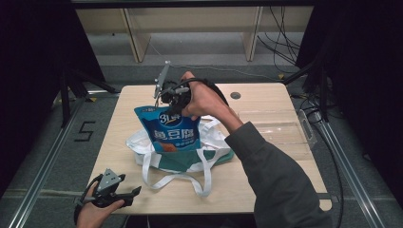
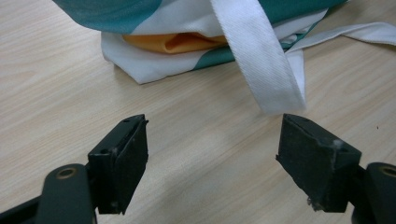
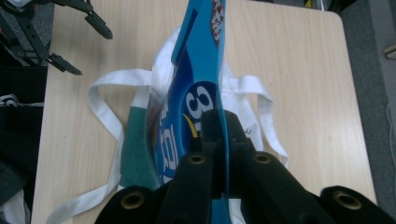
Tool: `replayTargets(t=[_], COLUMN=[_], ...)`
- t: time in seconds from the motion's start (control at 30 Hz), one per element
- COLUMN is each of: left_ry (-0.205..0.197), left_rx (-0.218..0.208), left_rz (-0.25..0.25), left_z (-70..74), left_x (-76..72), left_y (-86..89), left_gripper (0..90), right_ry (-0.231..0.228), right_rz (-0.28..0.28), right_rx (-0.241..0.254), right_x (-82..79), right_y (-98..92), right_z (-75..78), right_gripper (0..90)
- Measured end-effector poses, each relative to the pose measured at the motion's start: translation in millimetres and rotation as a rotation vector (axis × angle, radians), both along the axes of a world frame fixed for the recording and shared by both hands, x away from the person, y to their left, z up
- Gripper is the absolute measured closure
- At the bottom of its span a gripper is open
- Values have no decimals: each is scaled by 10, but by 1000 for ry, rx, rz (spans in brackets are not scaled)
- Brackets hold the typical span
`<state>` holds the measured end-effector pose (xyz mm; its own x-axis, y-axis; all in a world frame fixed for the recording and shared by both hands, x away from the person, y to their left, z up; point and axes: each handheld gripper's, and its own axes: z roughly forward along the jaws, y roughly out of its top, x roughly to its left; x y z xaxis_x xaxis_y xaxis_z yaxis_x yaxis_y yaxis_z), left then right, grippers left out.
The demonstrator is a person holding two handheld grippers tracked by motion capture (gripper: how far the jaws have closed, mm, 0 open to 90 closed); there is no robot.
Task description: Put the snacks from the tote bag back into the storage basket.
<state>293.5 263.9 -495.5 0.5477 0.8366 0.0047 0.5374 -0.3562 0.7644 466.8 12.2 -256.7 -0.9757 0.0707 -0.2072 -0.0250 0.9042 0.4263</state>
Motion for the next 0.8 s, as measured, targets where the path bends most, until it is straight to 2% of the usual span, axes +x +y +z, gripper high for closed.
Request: replayTargets(t=[0.03,0.17,0.23,0.27,0.3,0.33,0.4,0.43,0.47,0.5,0.53,0.67,0.7,0.73,0.8], left_ry=[1,-3,1,4,4,4,4,8,12,6,6,3,2,1,5], left_rx=[-4,1,-11,-8,-8,-11,-7,-4,-1,-10,-2,-7,-3,-3,-3], left_rz=[2,2,1,-3,-3,-1,-4,-7,-7,3,4,3,-1,-1,1], left_z=[0,1,4,-2,-2,-2,0,1,1,-6,-3,-8,-2,-2,-8], left_x=[3,0,-1,-2,-2,-2,-1,1,2,2,6,2,3,4,4], left_y=[0,2,-3,-2,-2,-5,-2,2,6,-2,2,-8,-6,-7,-6], left_gripper=[234,233,233,232,232,232,232,232,232,232,232,232,232,232,232], right_ry=[10,-31,-37,-47,-47,-58,-67,-74,-101,-101,-107,-123,-143,-143,-143], right_rz=[-20,-16,-9,-5,-5,-19,-4,-25,-31,-31,-43,-67,-44,-44,-81], right_rx=[15,20,23,32,32,36,37,41,35,35,38,44,42,42,53], right_x=[-26,-57,-78,-92,-92,-123,-123,-147,-158,-158,-186,-213,-209,-209,-233], right_y=[0,-34,-63,-103,-103,-156,-182,-212,-279,-279,-358,-483,-566,-566,-657], right_z=[40,215,296,380,380,469,511,557,659,659,752,849,890,890,922], right_gripper=[900,900,900,900,900,900,900,900,900,900,900,900,900,900,900])
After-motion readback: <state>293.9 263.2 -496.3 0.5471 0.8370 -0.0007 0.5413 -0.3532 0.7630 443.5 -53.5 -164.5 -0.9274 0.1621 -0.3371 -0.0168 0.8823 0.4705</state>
